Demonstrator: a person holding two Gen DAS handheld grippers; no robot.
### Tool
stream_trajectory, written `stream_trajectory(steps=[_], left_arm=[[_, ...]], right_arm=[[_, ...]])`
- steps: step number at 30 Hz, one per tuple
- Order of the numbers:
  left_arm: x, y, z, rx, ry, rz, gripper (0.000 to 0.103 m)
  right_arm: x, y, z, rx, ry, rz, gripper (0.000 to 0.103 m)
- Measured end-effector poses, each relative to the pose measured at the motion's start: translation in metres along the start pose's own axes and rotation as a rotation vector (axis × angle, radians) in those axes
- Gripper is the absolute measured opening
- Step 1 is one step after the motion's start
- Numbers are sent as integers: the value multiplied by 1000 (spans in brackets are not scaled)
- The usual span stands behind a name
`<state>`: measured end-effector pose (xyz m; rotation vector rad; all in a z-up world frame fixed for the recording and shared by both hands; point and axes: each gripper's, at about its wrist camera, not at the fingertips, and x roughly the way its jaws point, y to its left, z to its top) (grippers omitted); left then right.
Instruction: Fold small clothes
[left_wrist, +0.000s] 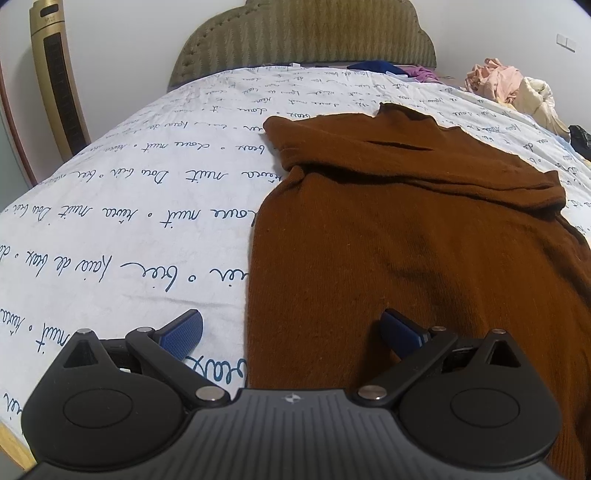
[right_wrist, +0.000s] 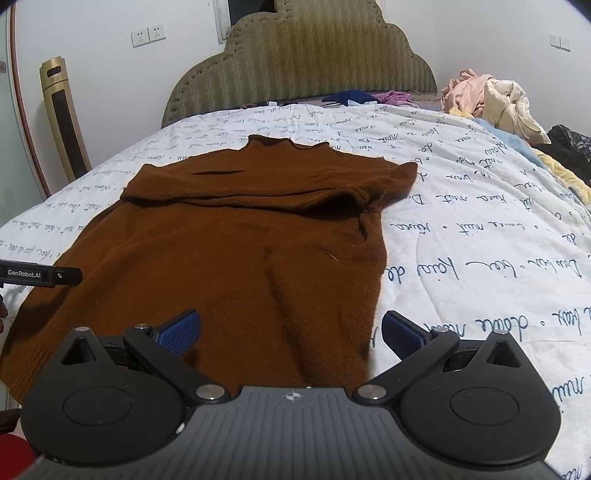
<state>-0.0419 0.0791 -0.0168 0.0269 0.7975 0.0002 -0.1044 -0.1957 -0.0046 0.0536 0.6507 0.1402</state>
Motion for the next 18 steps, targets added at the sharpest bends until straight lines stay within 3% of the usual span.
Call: stream_trajectory(steps=[13,18], left_arm=[[-9,37,-9,-38,44,-100,103],[-7,46,-11,-66,88,-179,103]], right_arm=[[-9,-30,-12,86,69,0,95],[-5,-29,-23,78,139,35,84]])
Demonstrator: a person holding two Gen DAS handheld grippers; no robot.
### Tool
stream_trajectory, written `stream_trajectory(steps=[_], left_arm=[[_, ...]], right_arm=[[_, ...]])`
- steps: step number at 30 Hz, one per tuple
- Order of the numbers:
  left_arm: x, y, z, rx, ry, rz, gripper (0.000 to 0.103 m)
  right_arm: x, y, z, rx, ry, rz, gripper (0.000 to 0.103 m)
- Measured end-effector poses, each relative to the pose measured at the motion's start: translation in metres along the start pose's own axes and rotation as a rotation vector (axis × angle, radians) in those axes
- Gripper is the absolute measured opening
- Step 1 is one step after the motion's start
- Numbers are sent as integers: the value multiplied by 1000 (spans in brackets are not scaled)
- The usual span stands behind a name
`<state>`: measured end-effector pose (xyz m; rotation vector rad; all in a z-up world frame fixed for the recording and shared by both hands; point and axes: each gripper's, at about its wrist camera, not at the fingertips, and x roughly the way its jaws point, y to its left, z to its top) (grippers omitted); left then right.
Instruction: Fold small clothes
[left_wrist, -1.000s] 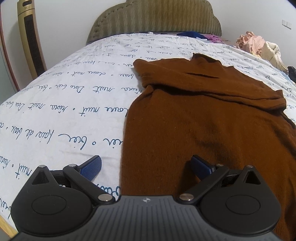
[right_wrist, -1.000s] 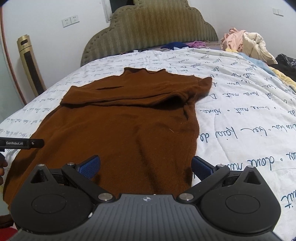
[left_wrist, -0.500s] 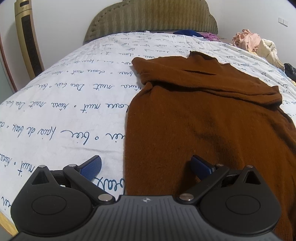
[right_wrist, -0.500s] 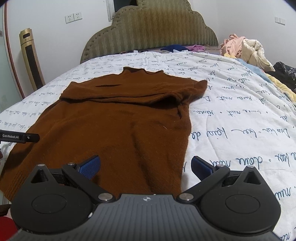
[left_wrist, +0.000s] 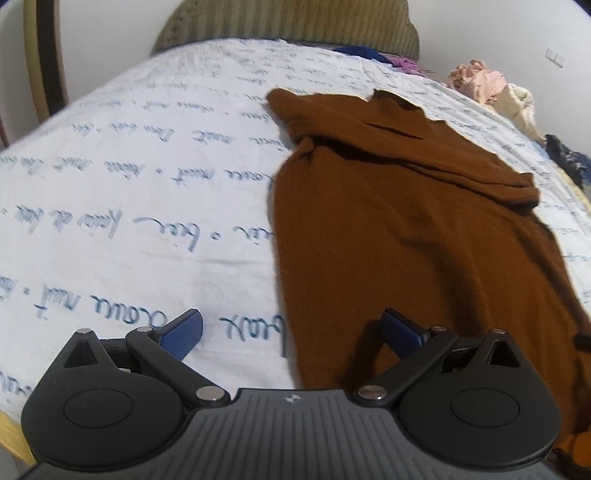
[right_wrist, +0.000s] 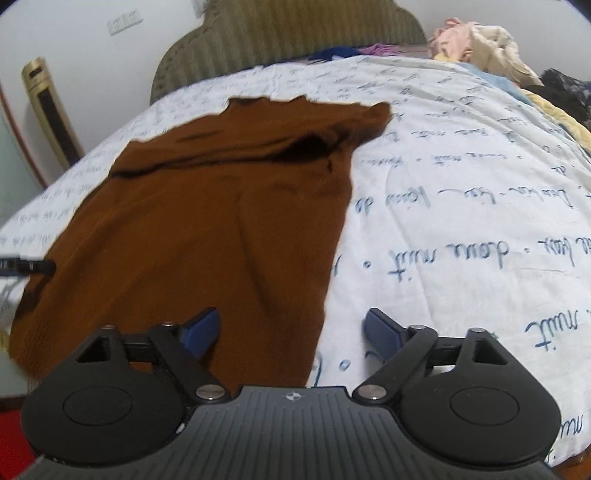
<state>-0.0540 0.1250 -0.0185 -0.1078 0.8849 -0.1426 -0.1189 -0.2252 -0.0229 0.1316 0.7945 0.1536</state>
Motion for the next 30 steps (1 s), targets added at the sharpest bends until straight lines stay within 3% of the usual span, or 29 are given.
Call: stream_trajectory(steps=[2,4,6,8,9,10,11,13,17,22,25,28,30], left_arm=[[0,-3,0,-3,10,-65,102],[1,-10,0,11,21,-132,102],[2,-20,0,32,25,-184,89],[5,-30,1,62,35,-159,42],[6,-35,3,77,36,-129,31],[7,-36,5,79,41,-127,15],[8,-36,9,63,49,-152,10],[6,-38,16,55,38,-188,10],[-2,-50,33,94,-36,-175,10],[11,-60,57,116,-117,-85,10],[27,-56,66,91,-110,-67,11],[35,-41,66,39,-56,-79,12],[34,-30,63,2,-39,-109,14]], right_arm=[[1,10,-2,-41,7,16,78],[3,19,0,-61,10,46,63],[6,27,3,-70,13,79,36],[8,32,5,-82,11,97,25],[8,34,7,-82,7,100,21],[8,35,10,-79,2,107,19],[8,35,12,-73,-6,116,17],[5,33,20,-64,-29,129,15],[-3,33,42,-82,-111,111,12],[8,23,75,-79,-198,33,12],[28,13,87,-83,-209,-67,12],[43,-6,87,9,-167,-74,13],[40,-16,81,58,-165,-58,29]])
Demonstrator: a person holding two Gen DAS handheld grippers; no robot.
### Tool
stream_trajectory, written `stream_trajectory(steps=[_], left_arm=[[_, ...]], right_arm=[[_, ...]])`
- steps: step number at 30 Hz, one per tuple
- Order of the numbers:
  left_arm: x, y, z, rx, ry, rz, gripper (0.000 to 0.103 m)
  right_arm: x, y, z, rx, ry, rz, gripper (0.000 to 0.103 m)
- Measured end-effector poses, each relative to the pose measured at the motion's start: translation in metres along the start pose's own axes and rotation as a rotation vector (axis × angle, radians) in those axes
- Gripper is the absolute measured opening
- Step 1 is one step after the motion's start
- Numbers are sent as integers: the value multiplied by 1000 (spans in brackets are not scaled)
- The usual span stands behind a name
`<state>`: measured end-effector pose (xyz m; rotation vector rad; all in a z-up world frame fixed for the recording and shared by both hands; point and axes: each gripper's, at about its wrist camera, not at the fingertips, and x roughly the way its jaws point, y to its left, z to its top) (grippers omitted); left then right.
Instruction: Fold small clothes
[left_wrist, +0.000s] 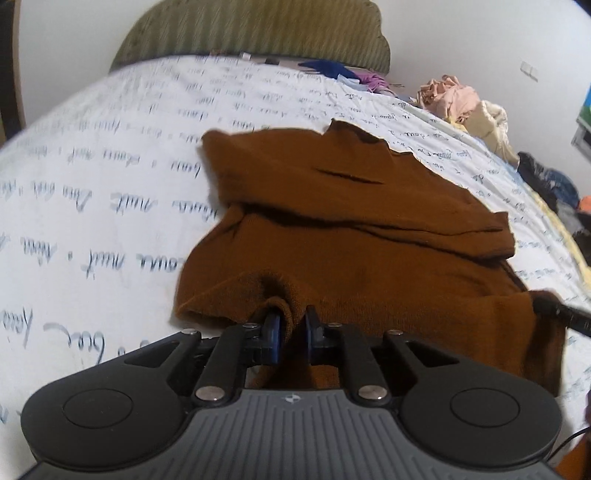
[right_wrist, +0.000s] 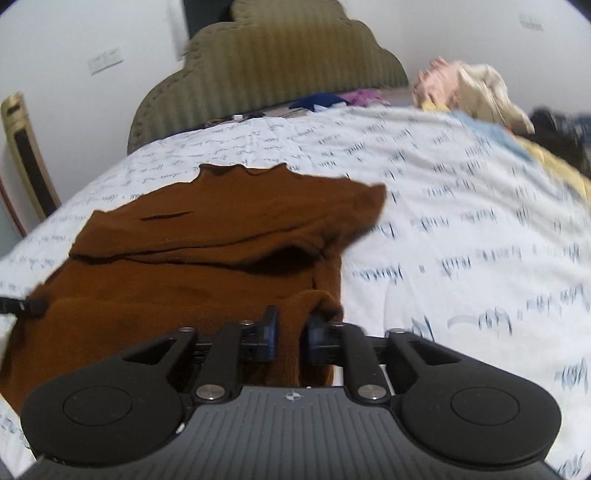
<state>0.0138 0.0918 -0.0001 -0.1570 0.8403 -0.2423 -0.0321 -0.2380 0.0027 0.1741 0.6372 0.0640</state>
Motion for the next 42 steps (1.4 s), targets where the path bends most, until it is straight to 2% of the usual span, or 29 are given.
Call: stream_trajectory(steps=[1,3,5,6,8,10,12,15,16,17,18,19,22,30,32,34,36,39,42], left_arm=[[-3,5,-2,-16,1,-13,17],[-10,13,-7,-38,2,-23,32],[-18,18,-15,-43,-17,-7,67],[-24,20,-19,-41,-36,2,74],[-32,25,-29,-27,-53,4,75],[-36,30,-37,-28,-27,-33,75],[-39,35,-45,-44,1,-80,75],[-40,31,-57,-10,19,-120,74],[-40,28,-60,10,16,-123,65],[-40,24,-62,30,17,-126,45],[-38,22,-63,38,24,-129,33],[-36,21,-63,30,38,-134,14],[-41,22,-61,7,33,-156,10],[-123,7,-55,105,-185,-234,10],[-142,10,-51,87,-216,-272,10],[-150,12,-46,70,-213,-283,10],[-145,11,-42,65,-193,-239,10],[-124,-1,-38,83,-146,-103,9],[-102,-10,-28,77,-117,-58,9]], right_arm=[[-4,-3,-2,10,-6,1,34],[-15,-7,-9,19,-18,-10,45],[-30,-16,-15,50,-15,8,49],[-38,-19,-20,71,-7,29,50],[-45,-28,-28,111,24,76,52],[-48,-29,-37,144,63,123,52],[-50,-28,-48,171,101,177,53],[-47,-16,-59,165,144,228,53],[-45,-9,-62,141,149,222,53],[-43,-4,-64,120,146,200,45],[-41,1,-65,102,142,181,27],[-39,4,-64,96,143,175,18],[-46,8,-61,80,119,195,14],[-111,6,-28,55,-28,359,13],[-130,6,-21,43,-72,404,13],[-143,6,-14,39,-99,437,13],[-146,6,-12,36,-99,441,13],[-129,7,-12,51,-60,414,13],[-112,18,-11,44,-48,373,13]])
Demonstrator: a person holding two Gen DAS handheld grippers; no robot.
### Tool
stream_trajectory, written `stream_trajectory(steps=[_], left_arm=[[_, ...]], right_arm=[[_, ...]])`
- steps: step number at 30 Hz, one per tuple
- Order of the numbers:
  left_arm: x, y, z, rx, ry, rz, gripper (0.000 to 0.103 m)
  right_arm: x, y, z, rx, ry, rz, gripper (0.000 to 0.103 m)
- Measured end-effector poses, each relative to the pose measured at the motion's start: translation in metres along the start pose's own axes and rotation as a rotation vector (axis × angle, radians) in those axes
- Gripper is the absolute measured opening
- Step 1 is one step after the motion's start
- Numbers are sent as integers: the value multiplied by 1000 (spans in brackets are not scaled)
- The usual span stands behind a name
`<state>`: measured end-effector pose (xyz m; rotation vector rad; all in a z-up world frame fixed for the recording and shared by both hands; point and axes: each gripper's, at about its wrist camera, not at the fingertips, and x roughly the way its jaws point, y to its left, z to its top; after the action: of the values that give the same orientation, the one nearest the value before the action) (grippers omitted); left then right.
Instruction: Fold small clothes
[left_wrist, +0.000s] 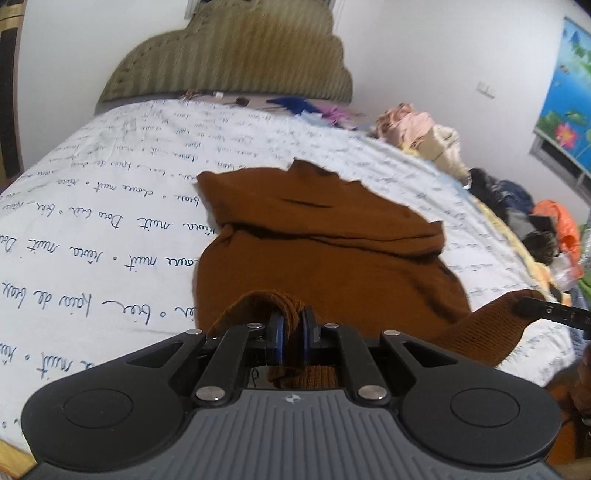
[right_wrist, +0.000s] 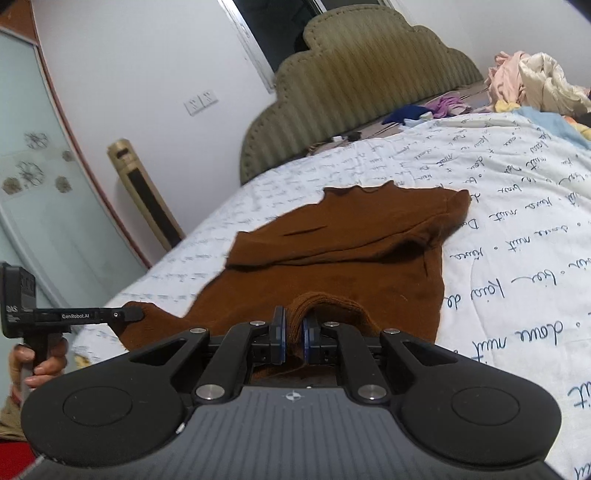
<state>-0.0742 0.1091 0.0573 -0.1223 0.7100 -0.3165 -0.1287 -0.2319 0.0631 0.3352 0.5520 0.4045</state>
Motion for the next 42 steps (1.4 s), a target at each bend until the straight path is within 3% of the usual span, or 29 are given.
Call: stream_trajectory(steps=[7,22,25,26,27,28,29,30,31,32,34,38,42], left_arm=[[24,-13,22,23,-21,129,9],[35,-18,50,47,-56,198,9],[33,-16,41,53,-36,142,9],[30,-13,36,53,-32,99,9],[29,-9,31,49,-21,68,9],[28,-4,26,39,-7,46,12],[27,3,20,21,11,26,15],[26,10,14,0,27,13,19],[25,18,8,-28,42,0,32],[24,27,2,-61,46,-11,51],[16,47,-11,-153,13,-36,78],[1,76,-29,-262,-32,-115,81],[10,75,-37,-237,21,-222,81]], right_arm=[[32,30,11,-121,-86,-107,13],[44,19,27,-96,-157,-203,11],[43,12,23,-66,-106,-167,17],[42,9,20,-59,-87,-157,28],[40,8,17,-60,-69,-155,48],[39,6,13,-67,-51,-158,60],[38,6,7,-79,-32,-165,78],[38,4,0,-85,-18,-177,79],[39,1,-6,-75,3,-184,78],[40,-3,-11,-53,26,-174,78],[42,-7,-21,-13,48,-130,72],[57,5,-28,-49,65,-116,71],[83,4,-28,-60,95,-156,67]])
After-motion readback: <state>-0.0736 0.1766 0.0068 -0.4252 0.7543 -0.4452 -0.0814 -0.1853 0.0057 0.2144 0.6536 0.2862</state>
